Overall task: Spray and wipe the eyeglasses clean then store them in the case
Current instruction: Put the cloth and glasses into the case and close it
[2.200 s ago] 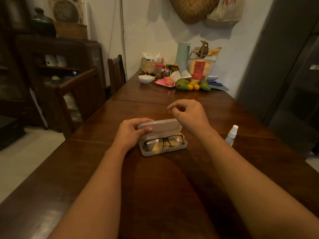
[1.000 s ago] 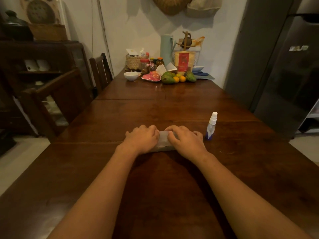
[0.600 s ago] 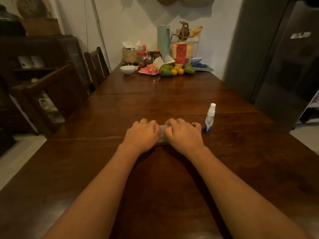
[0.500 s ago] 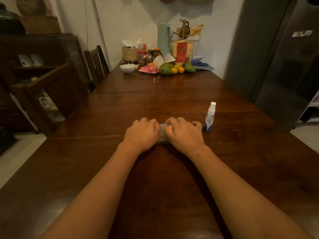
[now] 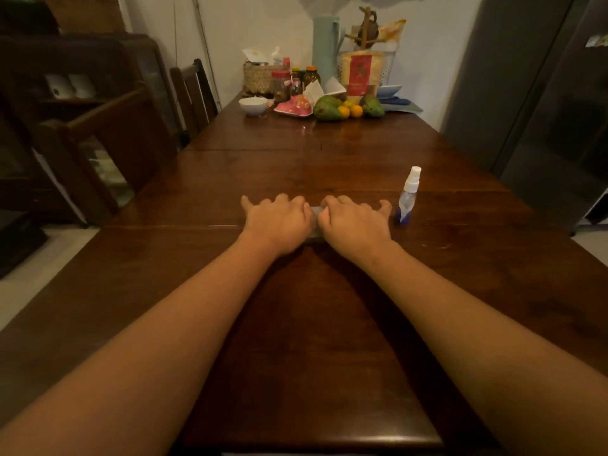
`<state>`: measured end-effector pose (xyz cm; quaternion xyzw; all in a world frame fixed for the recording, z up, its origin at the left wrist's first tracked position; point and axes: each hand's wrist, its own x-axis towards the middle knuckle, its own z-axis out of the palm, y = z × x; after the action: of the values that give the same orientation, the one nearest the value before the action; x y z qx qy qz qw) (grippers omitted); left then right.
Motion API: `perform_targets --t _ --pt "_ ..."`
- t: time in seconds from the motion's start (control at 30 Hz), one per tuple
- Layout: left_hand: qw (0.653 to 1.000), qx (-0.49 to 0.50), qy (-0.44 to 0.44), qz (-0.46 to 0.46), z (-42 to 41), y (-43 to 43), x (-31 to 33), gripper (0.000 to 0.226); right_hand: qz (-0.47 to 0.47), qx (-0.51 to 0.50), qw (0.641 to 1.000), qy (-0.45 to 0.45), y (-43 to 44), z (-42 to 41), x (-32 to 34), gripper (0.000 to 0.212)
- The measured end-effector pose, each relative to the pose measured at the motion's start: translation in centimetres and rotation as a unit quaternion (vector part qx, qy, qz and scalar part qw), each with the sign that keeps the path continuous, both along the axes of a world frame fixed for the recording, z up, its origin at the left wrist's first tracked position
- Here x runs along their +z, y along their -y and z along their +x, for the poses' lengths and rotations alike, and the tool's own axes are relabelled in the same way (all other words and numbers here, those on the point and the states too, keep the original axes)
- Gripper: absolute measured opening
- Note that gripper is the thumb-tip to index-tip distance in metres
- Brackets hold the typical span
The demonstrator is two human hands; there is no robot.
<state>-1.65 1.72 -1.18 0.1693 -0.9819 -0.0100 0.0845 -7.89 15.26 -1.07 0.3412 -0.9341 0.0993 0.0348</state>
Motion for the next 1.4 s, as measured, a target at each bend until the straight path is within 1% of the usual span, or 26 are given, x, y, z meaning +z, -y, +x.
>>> perform_targets --t 0.07,0.13,0.2,0.27,0.37,0.47,0.57,0.6,0.63,0.67,0.73,0.8,0.87,0.9,0.93,0.97,1.07,1.23,1.3,1.4 --pt "1.0 0.01 0.008 -0.014 0.3 -0.3 0.2 0.049 0.017 0.0 1.0 0.001 0.0 0.2 0.4 0.04" --pt "0.999 0.032 0.006 -0.003 0.5 -0.7 0.2 0.05 0.009 0.004 1.0 0.014 -0.1 0.5 0.4 0.039" --pt "0.998 0.046 -0.024 0.035 0.6 -1.1 -0.1 0.047 -0.024 0.005 0.999 0.023 -0.3 0.8 0.2 0.042" --pt "0.994 0.041 -0.056 0.082 0.9 -1.5 -0.4 0.044 -0.066 0.001 0.998 0.022 -0.6 0.8 -0.2 0.042" --pt "0.991 0.039 -0.049 0.116 0.8 -1.6 -0.6 0.046 -0.127 -0.016 0.991 0.048 -0.9 0.8 -0.7 0.042" --pt "0.992 0.035 -0.052 0.109 0.7 -1.6 -0.7 0.046 -0.15 -0.022 0.986 0.072 -1.0 0.8 -0.8 0.041" --pt "0.991 0.01 -0.103 0.086 0.8 -1.3 -1.4 0.042 -0.16 -0.024 0.983 0.089 -1.1 0.8 -0.7 0.04" --pt "0.983 0.01 -0.13 0.127 0.8 -1.1 -1.6 0.036 -0.165 -0.023 0.981 0.097 -1.2 0.8 -0.7 0.039" --pt "0.968 0.015 -0.157 0.194 0.9 -0.9 -1.6 0.029 -0.169 -0.021 0.98 0.105 -1.2 0.8 -0.6 0.039" --pt "0.948 0.017 -0.18 0.262 1.0 -0.6 -1.7 0.024 -0.175 -0.019 0.978 0.112 -1.3 0.7 -0.6 0.038" --pt "0.913 -0.002 -0.201 0.355 1.3 -0.1 -1.7 0.018 -0.192 -0.015 0.974 0.121 -1.6 0.7 -0.7 0.036" --pt "0.864 -0.025 -0.214 0.455 1.7 0.5 -1.7 0.023 -0.202 -0.01 0.972 0.122 -1.7 0.5 -0.8 0.034" --pt "0.815 -0.036 -0.201 0.542 2.0 0.9 -1.6 0.032 -0.193 -0.01 0.973 0.13 -2.0 0.2 -1.1 0.034" --pt "0.802 -0.037 -0.196 0.562 2.0 1.1 -1.6 0.034 -0.186 -0.01 0.973 0.139 -2.1 0.0 -1.1 0.035" --pt "0.797 -0.037 -0.196 0.57 2.0 1.2 -1.6 0.035 -0.182 -0.009 0.972 0.148 -2.2 -0.2 -1.2 0.036" --pt "0.794 -0.037 -0.198 0.574 1.9 1.3 -1.5 0.036 -0.183 -0.009 0.97 0.157 -2.2 -0.3 -1.2 0.037" --pt "0.807 -0.033 -0.172 0.564 1.8 1.1 -1.1 0.036 -0.191 -0.011 0.966 0.172 -2.1 -0.5 -1.1 0.036" --pt "0.845 -0.016 -0.15 0.513 2.9 0.7 -1.2 0.017 -0.208 -0.006 0.963 0.169 -2.3 -0.2 -1.3 0.031" --pt "0.84 -0.021 -0.151 0.52 3.4 1.0 -1.2 0.017 -0.217 -0.003 0.958 0.188 -2.5 -0.5 -1.4 0.025" --pt "0.816 -0.023 -0.156 0.556 3.6 1.9 -1.2 0.021 -0.24 -0.005 0.942 0.233 -2.6 -0.9 -1.6 0.017"
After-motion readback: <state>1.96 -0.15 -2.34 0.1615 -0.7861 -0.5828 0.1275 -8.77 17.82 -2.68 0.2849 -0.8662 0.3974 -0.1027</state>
